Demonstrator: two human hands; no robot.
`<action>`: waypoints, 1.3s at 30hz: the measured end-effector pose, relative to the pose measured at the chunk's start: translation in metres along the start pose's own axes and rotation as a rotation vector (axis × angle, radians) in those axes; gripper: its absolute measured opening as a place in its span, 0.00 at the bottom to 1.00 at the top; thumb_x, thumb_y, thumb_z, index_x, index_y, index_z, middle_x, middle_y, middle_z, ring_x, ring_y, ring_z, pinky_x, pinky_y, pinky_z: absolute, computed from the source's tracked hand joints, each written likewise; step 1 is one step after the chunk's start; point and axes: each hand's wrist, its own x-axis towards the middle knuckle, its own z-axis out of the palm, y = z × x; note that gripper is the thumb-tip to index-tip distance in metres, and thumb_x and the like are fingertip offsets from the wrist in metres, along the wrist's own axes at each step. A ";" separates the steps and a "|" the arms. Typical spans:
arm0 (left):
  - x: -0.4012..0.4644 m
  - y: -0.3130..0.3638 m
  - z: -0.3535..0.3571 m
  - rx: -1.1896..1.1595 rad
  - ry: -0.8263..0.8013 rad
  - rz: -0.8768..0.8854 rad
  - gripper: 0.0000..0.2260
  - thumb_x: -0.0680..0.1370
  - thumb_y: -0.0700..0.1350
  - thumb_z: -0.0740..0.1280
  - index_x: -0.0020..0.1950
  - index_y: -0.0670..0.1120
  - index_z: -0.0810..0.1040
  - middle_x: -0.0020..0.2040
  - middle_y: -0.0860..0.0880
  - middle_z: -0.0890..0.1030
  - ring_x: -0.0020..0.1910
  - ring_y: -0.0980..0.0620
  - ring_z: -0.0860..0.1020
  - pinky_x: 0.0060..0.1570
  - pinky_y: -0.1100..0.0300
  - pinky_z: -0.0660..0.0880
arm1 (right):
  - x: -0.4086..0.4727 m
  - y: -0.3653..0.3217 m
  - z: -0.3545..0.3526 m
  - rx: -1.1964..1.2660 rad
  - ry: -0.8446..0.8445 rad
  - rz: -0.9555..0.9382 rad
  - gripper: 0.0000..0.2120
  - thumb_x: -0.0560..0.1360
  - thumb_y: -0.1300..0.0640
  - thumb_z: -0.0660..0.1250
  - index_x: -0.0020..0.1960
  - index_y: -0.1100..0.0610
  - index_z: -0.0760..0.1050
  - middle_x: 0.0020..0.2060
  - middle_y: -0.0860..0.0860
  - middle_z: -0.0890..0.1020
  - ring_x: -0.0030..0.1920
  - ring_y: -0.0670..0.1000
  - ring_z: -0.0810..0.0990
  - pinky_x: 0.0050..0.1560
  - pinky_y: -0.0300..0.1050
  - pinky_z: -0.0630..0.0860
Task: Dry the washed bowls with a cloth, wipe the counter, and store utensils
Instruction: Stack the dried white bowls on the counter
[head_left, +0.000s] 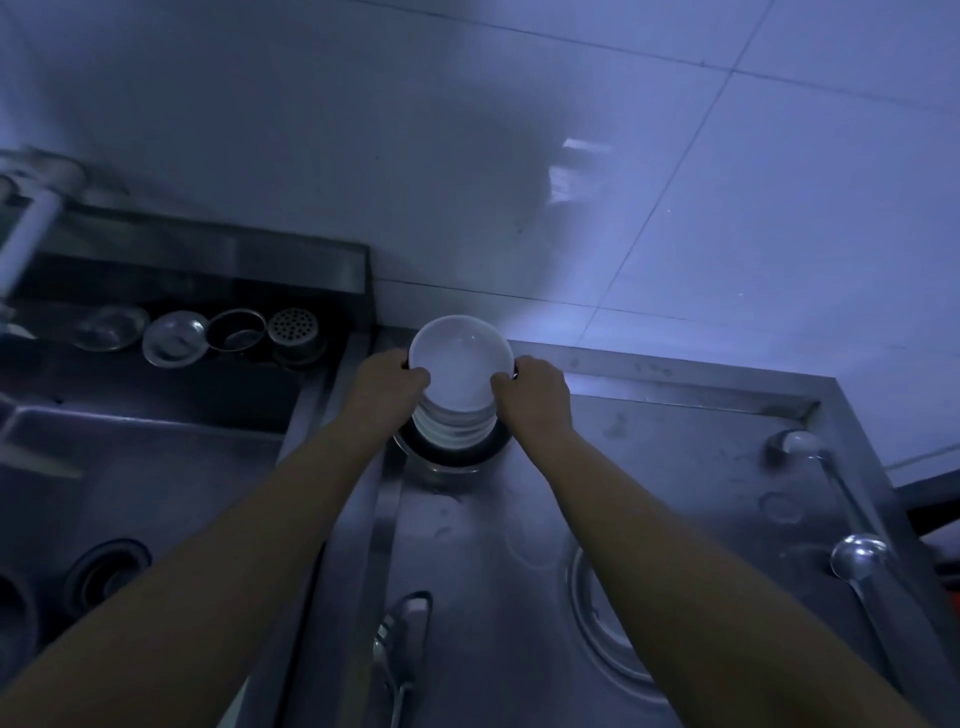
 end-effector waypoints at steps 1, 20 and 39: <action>0.002 -0.002 0.000 0.004 -0.010 -0.011 0.21 0.61 0.47 0.58 0.44 0.36 0.79 0.40 0.39 0.79 0.39 0.47 0.75 0.39 0.56 0.71 | 0.002 0.000 0.002 -0.011 -0.010 0.003 0.17 0.74 0.60 0.60 0.30 0.54 0.58 0.28 0.49 0.66 0.28 0.46 0.65 0.27 0.40 0.57; -0.075 -0.016 0.036 0.152 0.279 0.245 0.20 0.73 0.38 0.65 0.66 0.43 0.73 0.65 0.44 0.72 0.59 0.53 0.70 0.56 0.60 0.67 | -0.062 0.031 -0.041 -0.059 0.037 -0.104 0.12 0.77 0.55 0.61 0.43 0.61 0.78 0.38 0.55 0.80 0.40 0.55 0.77 0.42 0.51 0.75; -0.326 -0.018 0.269 0.311 -0.562 0.254 0.21 0.76 0.42 0.66 0.69 0.48 0.70 0.67 0.47 0.72 0.65 0.49 0.71 0.64 0.59 0.65 | -0.338 0.303 -0.173 -0.193 0.203 0.287 0.10 0.73 0.65 0.67 0.53 0.57 0.81 0.49 0.55 0.81 0.51 0.57 0.78 0.47 0.43 0.69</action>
